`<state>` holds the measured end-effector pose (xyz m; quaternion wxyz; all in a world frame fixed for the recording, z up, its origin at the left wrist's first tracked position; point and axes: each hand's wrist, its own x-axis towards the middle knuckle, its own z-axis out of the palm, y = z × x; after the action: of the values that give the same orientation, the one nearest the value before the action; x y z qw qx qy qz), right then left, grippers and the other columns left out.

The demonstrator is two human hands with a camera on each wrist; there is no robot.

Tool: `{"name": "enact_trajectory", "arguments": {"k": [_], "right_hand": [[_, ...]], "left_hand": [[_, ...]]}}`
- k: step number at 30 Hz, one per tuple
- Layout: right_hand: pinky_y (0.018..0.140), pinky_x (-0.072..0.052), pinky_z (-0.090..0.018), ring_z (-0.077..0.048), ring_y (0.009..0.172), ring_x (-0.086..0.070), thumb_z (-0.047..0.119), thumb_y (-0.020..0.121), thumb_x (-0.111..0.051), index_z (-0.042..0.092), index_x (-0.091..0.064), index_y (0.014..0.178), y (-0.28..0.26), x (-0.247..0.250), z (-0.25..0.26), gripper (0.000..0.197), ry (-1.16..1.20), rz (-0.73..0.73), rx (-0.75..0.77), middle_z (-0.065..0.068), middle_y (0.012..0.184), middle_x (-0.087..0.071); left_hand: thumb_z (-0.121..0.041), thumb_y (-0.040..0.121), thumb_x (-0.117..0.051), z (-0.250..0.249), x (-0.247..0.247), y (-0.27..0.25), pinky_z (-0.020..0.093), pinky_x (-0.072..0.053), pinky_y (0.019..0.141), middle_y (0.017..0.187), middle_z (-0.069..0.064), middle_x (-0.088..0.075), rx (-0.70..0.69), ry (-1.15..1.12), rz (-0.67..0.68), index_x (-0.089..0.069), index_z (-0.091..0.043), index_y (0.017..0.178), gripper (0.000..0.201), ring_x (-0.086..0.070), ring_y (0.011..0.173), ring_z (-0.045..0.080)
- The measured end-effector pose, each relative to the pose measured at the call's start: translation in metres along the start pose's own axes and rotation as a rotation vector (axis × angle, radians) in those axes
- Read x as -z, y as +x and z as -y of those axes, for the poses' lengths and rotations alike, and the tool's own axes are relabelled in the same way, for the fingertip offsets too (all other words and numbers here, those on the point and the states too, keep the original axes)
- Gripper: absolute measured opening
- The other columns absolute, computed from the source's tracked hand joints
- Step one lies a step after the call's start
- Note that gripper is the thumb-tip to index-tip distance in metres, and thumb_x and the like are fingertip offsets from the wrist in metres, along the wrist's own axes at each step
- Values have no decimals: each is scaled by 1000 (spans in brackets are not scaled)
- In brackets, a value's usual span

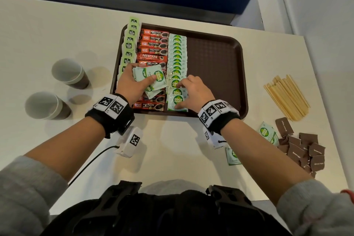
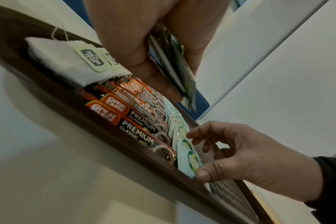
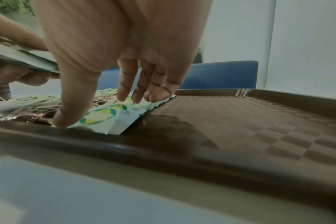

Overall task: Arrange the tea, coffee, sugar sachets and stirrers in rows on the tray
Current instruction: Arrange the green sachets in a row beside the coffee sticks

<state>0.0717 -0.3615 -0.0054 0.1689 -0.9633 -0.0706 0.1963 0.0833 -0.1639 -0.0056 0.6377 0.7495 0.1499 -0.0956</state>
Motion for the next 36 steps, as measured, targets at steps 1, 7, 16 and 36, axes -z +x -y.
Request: {"name": "enact_trajectory", "arguments": {"k": [1,7,16,36], "right_hand": [[93,-40,-32,-17,117,-38,39,66,-82,22,-51,123,0,0,1,67,-19,15,0,2,121,-47],[93,-40,-31,-19,115,-40,34,69,-81,20,-53,123,3,1,4,63,-48,34,8,0,119,-50],[91,-40,-31,-19,116,-39,33,74,-77,21,-53,122,9,-1,5,56,-76,-20,43,0,122,-48],[95,-44,-37,-20,120,-40,29,75,-77,19,-52,122,5,1,8,54,7,-10,22,-2,126,-45]], "left_hand": [[-17,81,-74,0,0,0,37,-55,86,101,0,-66,-4,-3,3,-46,-17,110,41,-67,95,17],[-16,82,-73,0,-1,-2,16,-53,70,91,-10,-63,-35,11,11,-45,-17,109,38,-62,79,-1],[-15,83,-71,-1,-2,-3,5,-49,58,90,-12,-61,-42,24,8,-44,-16,109,38,-58,77,-5],[-18,82,-72,-2,-2,-4,18,-55,70,96,-5,-64,-19,39,18,-45,-17,109,38,-63,83,6]]}}
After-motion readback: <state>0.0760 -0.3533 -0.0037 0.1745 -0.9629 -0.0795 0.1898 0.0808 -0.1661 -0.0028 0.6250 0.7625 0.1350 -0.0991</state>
